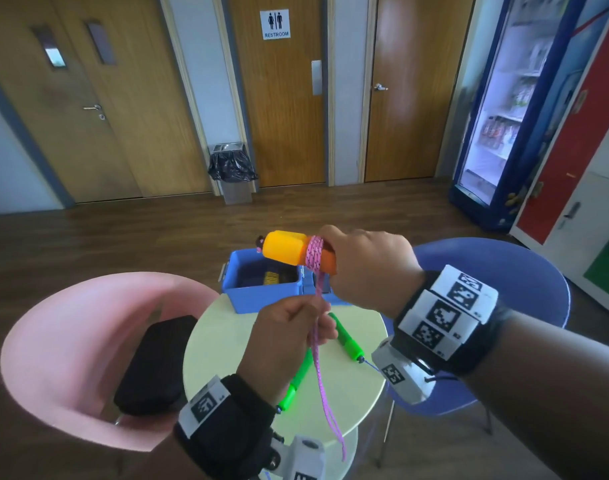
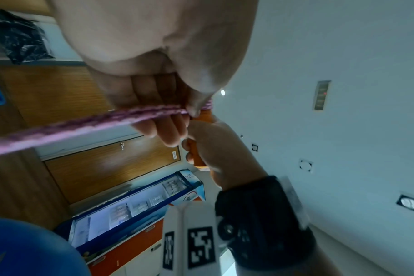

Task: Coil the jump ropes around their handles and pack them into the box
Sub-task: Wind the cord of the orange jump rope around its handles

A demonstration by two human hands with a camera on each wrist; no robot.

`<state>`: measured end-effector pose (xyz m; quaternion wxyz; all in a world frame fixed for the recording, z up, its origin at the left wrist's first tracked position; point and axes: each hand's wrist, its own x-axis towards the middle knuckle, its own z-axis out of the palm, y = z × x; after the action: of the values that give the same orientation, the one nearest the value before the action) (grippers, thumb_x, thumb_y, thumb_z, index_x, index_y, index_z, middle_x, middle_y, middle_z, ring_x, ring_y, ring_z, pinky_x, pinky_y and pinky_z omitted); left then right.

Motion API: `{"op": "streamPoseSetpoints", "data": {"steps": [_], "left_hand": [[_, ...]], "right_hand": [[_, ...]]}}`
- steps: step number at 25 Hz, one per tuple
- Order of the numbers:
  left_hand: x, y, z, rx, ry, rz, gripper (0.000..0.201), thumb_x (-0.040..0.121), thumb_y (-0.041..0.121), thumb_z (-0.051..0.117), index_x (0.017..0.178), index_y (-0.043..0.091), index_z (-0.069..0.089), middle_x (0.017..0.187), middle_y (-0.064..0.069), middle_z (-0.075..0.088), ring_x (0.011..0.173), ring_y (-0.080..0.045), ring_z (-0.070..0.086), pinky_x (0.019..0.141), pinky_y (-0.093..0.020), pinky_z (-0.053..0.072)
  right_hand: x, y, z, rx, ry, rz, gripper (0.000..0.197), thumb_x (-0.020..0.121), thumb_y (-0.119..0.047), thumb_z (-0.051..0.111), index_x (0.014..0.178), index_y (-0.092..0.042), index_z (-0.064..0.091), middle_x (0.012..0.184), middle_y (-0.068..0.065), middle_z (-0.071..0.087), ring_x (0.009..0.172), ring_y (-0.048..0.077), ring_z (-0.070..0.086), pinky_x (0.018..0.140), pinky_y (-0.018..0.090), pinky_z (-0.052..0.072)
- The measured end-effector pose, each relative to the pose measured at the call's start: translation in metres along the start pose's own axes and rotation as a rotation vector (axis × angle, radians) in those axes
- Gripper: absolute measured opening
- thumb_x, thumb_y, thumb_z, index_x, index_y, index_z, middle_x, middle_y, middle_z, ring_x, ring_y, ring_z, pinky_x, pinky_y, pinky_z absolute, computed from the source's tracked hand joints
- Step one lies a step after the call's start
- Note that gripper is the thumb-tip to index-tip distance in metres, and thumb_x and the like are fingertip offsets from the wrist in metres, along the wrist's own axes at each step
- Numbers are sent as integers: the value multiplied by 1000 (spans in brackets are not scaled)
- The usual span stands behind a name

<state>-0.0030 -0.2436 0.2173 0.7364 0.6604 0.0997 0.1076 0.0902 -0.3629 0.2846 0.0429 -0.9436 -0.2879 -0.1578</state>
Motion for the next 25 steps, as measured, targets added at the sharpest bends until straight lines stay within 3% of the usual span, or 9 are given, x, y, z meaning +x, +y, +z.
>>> {"op": "streamPoseSetpoints", "data": {"steps": [3, 6, 10, 14, 17, 20, 25], "left_hand": [[-2, -4, -6, 221, -62, 14, 23, 96, 10, 57, 79, 8, 73, 59, -3, 63, 55, -17, 57, 60, -28, 54], [3, -3, -17, 564, -160, 84, 22, 94, 21, 60, 75, 20, 72, 53, 9, 54, 50, -9, 48, 55, -23, 40], [15, 5, -36, 933, -288, 214, 21, 89, 31, 68, 72, 17, 67, 53, 7, 47, 51, -5, 42, 50, -19, 29], [22, 9, -49, 1227, -444, 260, 20, 85, 41, 69, 82, 21, 70, 64, 9, 56, 63, -4, 52, 59, -21, 40], [21, 12, -54, 1293, -604, 303, 24, 86, 51, 63, 91, 30, 72, 77, 15, 63, 78, -5, 56, 70, -30, 47], [20, 11, -61, 1213, -725, 286, 32, 86, 57, 57, 94, 31, 72, 84, 12, 69, 80, -7, 61, 72, -35, 51], [18, 11, -62, 1010, -827, 264, 34, 83, 57, 58, 84, 25, 72, 80, 11, 65, 79, -10, 61, 71, -27, 50]], "right_hand": [[5, 5, 20, -173, -66, 82, 23, 87, -31, 57, 100, -18, 44, 80, -4, 52, 66, 21, 51, 63, 31, 35], [0, 2, 33, -251, -162, 61, 22, 89, -29, 56, 106, -17, 52, 98, -1, 63, 84, 22, 65, 69, 32, 38], [-18, -7, 60, -359, -329, -164, 22, 92, -21, 50, 112, -22, 60, 106, -4, 60, 94, 23, 64, 69, 36, 34], [-40, -10, 72, -371, -445, -398, 20, 87, -21, 52, 105, -21, 60, 97, -3, 60, 83, 26, 63, 67, 36, 34], [-56, -16, 64, -326, -474, -517, 15, 85, -22, 55, 99, -17, 57, 87, 1, 61, 66, 26, 52, 63, 34, 32], [-63, -17, 49, -263, -465, -586, 12, 83, -25, 58, 90, -17, 52, 76, 1, 58, 62, 26, 54, 65, 32, 43], [-69, -16, 29, -219, -414, -663, 21, 82, -30, 59, 82, -20, 40, 70, -1, 52, 60, 26, 54, 63, 32, 40]]}}
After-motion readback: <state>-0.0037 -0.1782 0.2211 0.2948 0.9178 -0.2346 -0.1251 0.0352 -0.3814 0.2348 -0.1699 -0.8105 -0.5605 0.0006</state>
